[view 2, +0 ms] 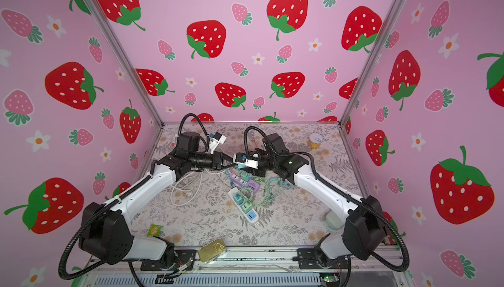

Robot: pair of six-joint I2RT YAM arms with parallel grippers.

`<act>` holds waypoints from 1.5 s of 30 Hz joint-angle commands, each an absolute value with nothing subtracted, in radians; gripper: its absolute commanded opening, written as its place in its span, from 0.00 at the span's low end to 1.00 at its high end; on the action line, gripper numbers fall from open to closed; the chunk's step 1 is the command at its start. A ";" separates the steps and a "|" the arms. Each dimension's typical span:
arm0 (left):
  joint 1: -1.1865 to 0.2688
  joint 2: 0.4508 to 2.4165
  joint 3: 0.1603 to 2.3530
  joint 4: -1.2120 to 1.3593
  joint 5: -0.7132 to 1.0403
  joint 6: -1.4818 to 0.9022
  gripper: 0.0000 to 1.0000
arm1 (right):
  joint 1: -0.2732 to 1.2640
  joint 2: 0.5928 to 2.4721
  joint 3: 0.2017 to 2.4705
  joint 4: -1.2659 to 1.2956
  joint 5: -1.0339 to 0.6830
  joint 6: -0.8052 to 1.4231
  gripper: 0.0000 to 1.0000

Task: Insert the plug
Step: 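Close the left gripper on the teal charger while the right gripper loosens, then regrasp the teal charger with the right gripper while the left gripper holds it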

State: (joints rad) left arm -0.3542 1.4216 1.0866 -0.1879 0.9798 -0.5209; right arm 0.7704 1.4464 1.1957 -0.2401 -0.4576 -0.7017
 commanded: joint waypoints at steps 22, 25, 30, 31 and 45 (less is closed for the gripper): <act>-0.362 1.425 1.123 -0.057 0.927 -0.530 0.08 | 0.726 1.189 1.036 0.027 -0.390 -0.224 0.96; -0.362 1.412 1.112 -0.007 0.935 -0.540 0.07 | 0.705 1.163 1.007 0.094 -0.376 -0.095 0.95; -0.362 1.382 1.054 0.167 0.963 -0.576 0.02 | 0.667 1.169 0.980 0.136 -0.442 0.216 0.83; -0.362 1.378 1.044 0.211 0.970 -0.588 0.02 | 0.666 1.158 0.944 0.195 -0.488 0.280 0.81; -0.366 1.363 0.953 0.639 1.037 -0.802 0.00 | 0.665 1.126 0.673 0.770 -0.666 0.679 0.79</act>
